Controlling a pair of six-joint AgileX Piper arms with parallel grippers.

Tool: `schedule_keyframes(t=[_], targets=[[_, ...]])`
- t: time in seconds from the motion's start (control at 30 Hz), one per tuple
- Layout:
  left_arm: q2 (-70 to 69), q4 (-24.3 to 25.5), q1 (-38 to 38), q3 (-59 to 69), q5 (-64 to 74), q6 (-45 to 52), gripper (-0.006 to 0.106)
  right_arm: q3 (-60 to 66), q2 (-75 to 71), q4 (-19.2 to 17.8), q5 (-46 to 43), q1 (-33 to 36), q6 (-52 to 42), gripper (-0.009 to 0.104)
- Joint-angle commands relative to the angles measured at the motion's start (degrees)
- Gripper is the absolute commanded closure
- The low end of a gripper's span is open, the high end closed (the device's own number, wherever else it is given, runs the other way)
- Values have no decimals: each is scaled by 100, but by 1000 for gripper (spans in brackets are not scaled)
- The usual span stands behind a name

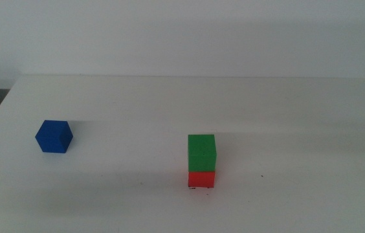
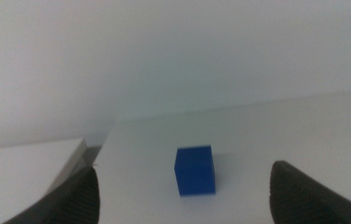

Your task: Stack red cubes first, then green, then blue cubes in a specific spot.

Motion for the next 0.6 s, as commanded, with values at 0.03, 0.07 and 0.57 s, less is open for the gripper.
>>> schedule_keyframes(t=[0.03, 0.07, 0.57], targets=[[807, -165, 87, -694, 250, -21, 7, 31, -25, -43, -58, -21, -60, 2], [1320, -269, 137, -1183, 501, -21, 7, 31, -25, -43, -58, -21, -60, 2], [7020, -632, 215, -6087, 4076, 569, 7, 31, -25, -43, -58, -21, -60, 2]])
